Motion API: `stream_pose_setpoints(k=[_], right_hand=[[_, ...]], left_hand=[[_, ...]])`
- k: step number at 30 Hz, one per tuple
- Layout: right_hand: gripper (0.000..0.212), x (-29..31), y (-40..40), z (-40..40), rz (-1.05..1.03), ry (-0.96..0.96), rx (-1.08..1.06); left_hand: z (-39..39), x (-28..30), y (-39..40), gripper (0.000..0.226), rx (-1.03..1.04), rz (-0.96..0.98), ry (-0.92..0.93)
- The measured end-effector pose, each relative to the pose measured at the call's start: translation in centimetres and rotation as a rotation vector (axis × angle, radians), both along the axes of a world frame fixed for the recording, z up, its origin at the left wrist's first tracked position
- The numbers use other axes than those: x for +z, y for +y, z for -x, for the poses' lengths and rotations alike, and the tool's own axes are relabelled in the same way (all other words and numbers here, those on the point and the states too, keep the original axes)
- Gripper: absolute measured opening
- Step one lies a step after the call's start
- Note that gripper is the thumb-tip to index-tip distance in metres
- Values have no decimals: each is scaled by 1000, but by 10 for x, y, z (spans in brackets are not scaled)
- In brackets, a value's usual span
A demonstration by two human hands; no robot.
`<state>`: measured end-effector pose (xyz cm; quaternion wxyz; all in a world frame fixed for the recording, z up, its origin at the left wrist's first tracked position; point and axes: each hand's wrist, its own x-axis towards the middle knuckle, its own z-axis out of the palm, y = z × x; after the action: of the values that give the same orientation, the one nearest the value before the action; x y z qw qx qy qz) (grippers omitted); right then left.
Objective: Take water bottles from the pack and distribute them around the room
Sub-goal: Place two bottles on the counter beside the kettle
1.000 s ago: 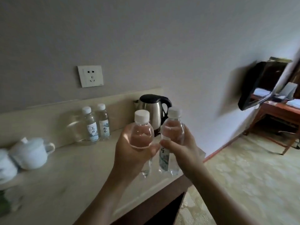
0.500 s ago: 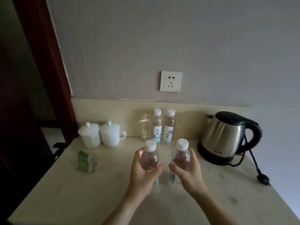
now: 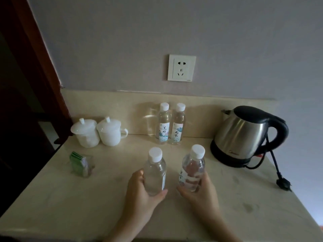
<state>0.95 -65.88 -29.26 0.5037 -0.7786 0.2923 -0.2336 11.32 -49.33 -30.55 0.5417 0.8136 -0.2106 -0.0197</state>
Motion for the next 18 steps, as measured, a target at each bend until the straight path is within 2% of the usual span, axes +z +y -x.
stream_pose_setpoints(k=[3,8,13,18], right_hand=[[55,-1,-1,-1,2,49,-43],[50,6,-8,-20,67,134,-122],[50,10,-31,-47,48,93,-171],[58,7,-63,-77,163,107,-181]], left_hand=[[-8,-3,5,57,-21,2,48],[-36,-1,3,64,-76,38,76],[-88,3,-5,61,-153,40,118],[-127,3,-23,55,-155,90,97]])
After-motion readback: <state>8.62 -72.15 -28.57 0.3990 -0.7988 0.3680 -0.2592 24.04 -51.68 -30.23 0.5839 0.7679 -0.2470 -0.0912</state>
